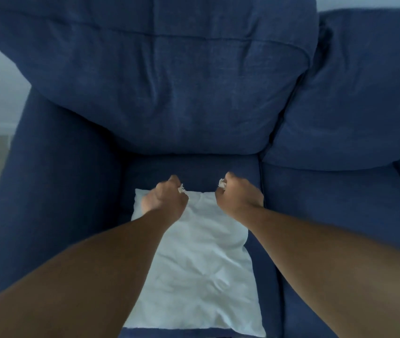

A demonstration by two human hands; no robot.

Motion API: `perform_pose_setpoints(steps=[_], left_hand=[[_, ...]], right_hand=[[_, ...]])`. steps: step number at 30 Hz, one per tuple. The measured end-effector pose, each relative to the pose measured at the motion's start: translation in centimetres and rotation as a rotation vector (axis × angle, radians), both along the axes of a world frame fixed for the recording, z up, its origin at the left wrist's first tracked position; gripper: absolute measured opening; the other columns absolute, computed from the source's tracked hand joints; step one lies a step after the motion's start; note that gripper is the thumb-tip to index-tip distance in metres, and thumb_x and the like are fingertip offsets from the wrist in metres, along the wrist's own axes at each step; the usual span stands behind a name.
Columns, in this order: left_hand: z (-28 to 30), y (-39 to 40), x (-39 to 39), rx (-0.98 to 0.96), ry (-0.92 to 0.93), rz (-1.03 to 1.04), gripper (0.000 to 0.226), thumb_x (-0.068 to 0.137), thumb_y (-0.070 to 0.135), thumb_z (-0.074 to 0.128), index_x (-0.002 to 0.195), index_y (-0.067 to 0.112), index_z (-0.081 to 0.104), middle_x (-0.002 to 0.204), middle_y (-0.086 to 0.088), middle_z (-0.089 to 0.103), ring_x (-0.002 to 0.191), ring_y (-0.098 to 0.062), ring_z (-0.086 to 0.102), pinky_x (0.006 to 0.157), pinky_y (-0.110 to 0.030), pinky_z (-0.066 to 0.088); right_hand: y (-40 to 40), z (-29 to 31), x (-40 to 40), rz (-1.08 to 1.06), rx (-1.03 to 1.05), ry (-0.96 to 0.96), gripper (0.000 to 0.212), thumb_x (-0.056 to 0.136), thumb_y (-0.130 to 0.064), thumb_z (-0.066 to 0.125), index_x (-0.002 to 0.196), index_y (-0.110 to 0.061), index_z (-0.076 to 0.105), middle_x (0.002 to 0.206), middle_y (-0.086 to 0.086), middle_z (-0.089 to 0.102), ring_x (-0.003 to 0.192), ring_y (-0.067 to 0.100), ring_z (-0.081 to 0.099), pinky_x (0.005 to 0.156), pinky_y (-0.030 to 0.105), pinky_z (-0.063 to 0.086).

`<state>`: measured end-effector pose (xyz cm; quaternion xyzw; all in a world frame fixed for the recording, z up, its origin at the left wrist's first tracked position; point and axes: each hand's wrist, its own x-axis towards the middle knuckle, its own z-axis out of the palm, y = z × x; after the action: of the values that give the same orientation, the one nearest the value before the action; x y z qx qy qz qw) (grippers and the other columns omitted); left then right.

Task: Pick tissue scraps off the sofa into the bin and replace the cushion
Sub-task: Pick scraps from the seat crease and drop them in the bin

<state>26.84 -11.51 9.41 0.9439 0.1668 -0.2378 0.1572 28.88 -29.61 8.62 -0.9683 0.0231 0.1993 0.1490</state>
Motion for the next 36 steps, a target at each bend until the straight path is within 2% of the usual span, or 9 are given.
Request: perform_pose_setpoints(steps=[4,8,15,20,25,28,31,33,36], left_hand=[[0.8,0.5,-3.4,0.006,-0.016,0.078,0.022,0.093,0.034,0.047,0.114,0.034,0.054,0.088,0.006,0.058,0.078,-0.024,0.057,0.064,-0.034,0.043],[2.1,0.9,-6.4,0.021,-0.039,0.154,0.021,0.095,0.032,0.046,0.113,0.029,0.056,0.098,0.002,0.064,0.08,-0.025,0.056,0.067,-0.033,0.04],[4.2,3.5,-12.5,0.057,-0.062,0.298,0.025,0.098,0.034,0.043,0.118,0.027,0.056,0.099,0.002,0.065,0.079,-0.023,0.059,0.064,-0.033,0.04],[5.6,6.9,-17.8,0.069,-0.08,0.436,0.024,0.099,0.033,0.039,0.116,0.026,0.055,0.101,0.0,0.066,0.08,-0.026,0.058,0.067,-0.036,0.042],[7.0,10.8,-24.1,0.097,-0.12,0.531,0.023,0.1,0.033,0.038,0.114,0.025,0.054,0.099,0.0,0.066,0.081,-0.027,0.06,0.068,-0.037,0.045],[8.0,13.5,-28.1,0.112,-0.144,0.599,0.023,0.099,0.034,0.038,0.113,0.025,0.054,0.1,-0.001,0.067,0.084,-0.029,0.062,0.069,-0.038,0.045],[8.5,16.2,-32.4,0.128,-0.147,0.667,0.022,0.097,0.035,0.04,0.11,0.025,0.054,0.1,-0.002,0.068,0.082,-0.03,0.06,0.068,-0.037,0.041],[8.5,17.9,-35.7,0.123,-0.141,0.715,0.021,0.095,0.034,0.042,0.11,0.025,0.054,0.1,-0.002,0.069,0.086,-0.032,0.064,0.068,-0.037,0.043],[8.2,20.3,-41.0,0.113,-0.125,0.785,0.022,0.092,0.034,0.044,0.109,0.026,0.055,0.1,-0.003,0.07,0.09,-0.033,0.067,0.07,-0.037,0.046]], right_hand=[[0.2,1.3,-1.7,0.071,0.02,0.01,0.013,0.098,-0.034,0.05,0.096,-0.021,0.046,0.092,-0.003,0.061,0.084,0.024,0.06,0.071,0.036,0.047],[1.2,2.7,-3.0,0.172,0.001,-0.008,0.017,0.098,-0.034,0.049,0.105,-0.02,0.052,0.101,-0.002,0.064,0.093,0.026,0.063,0.068,0.034,0.042],[5.8,4.9,-5.2,0.373,0.021,-0.012,0.015,0.096,-0.036,0.05,0.101,-0.021,0.051,0.098,-0.004,0.064,0.083,0.023,0.059,0.061,0.032,0.039],[11.2,6.6,-8.5,0.531,0.019,-0.041,0.018,0.097,-0.036,0.05,0.106,-0.021,0.055,0.103,-0.003,0.065,0.091,0.024,0.063,0.068,0.033,0.043],[16.4,7.9,-13.0,0.649,-0.002,-0.076,0.014,0.099,-0.036,0.047,0.096,-0.023,0.051,0.098,-0.004,0.065,0.092,0.025,0.063,0.073,0.035,0.041],[19.6,8.9,-16.3,0.701,-0.007,-0.08,0.013,0.098,-0.035,0.048,0.096,-0.023,0.052,0.097,-0.004,0.065,0.089,0.024,0.062,0.074,0.035,0.043],[23.1,9.7,-20.1,0.75,-0.004,-0.075,0.014,0.099,-0.036,0.047,0.099,-0.023,0.053,0.1,-0.003,0.065,0.093,0.024,0.063,0.083,0.038,0.048],[25.4,9.9,-22.9,0.798,0.001,-0.074,0.015,0.099,-0.036,0.046,0.1,-0.023,0.054,0.102,-0.003,0.066,0.096,0.025,0.063,0.088,0.041,0.046],[28.8,9.9,-27.1,0.872,0.013,-0.07,0.015,0.099,-0.035,0.046,0.101,-0.023,0.054,0.105,-0.001,0.068,0.097,0.027,0.064,0.087,0.04,0.046]])
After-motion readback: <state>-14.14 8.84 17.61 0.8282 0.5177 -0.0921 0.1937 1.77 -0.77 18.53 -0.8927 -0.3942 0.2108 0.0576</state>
